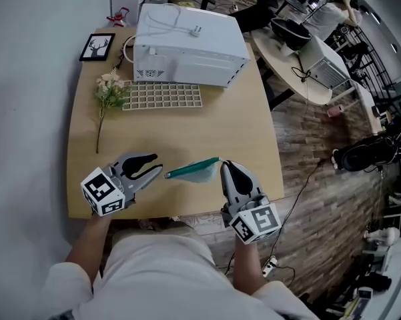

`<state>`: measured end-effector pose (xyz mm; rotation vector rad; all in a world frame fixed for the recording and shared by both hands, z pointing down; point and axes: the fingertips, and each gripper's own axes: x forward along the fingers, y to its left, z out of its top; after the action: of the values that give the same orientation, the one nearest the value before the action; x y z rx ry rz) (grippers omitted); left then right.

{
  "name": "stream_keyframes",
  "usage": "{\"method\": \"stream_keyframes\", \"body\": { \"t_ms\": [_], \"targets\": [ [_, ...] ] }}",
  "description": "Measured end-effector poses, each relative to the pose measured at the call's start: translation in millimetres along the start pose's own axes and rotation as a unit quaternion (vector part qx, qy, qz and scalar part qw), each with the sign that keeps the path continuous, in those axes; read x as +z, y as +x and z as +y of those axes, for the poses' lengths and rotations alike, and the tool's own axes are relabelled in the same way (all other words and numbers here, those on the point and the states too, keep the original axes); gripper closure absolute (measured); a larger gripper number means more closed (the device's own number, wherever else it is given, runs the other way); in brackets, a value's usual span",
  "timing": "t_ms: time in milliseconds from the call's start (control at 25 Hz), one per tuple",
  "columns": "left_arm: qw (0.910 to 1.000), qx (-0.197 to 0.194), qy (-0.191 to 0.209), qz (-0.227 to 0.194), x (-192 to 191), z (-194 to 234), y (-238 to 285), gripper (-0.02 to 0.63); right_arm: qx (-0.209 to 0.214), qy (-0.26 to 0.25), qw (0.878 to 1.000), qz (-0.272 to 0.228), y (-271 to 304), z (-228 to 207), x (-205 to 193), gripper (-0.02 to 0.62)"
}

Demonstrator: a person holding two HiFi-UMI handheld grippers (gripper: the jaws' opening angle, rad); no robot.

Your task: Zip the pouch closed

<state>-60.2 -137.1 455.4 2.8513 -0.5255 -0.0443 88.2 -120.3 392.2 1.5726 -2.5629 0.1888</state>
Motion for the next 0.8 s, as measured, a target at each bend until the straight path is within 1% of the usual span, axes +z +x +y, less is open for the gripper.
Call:
{"method": "stream_keyframes", "body": {
  "t_ms": [80,160,280,400,480,720,800],
  "targets": [
    [0.9990,0.031,0.027,-0.016,12,4,-4,0.494,-0.007,0.006,1.000,-0.004,-2,-9,1,0.588],
    [0.9966,0.063,0.047,-0.023,23,11,-7,0.497,-0.016,0.008,1.000,-0.008,-4,-19,3,0.588],
    [0.9905,0.115,0.069,-0.031,41,21,-14,0.512,-0.029,0.011,0.999,-0.020,-8,-36,11,0.586],
    [0.9809,0.172,0.083,-0.038,58,31,-26,0.532,-0.045,0.016,0.998,-0.033,-16,-57,21,0.586],
    [0.9742,0.203,0.087,-0.049,68,35,-35,0.555,-0.060,0.019,0.997,-0.039,-22,-74,26,0.586],
    [0.9562,0.264,0.110,-0.062,84,36,-61,0.585,-0.099,0.020,0.993,-0.054,-40,-116,39,0.586],
    [0.9491,0.288,0.109,-0.066,88,37,-72,0.591,-0.108,0.020,0.993,-0.054,-45,-126,42,0.586]
  ]
}}
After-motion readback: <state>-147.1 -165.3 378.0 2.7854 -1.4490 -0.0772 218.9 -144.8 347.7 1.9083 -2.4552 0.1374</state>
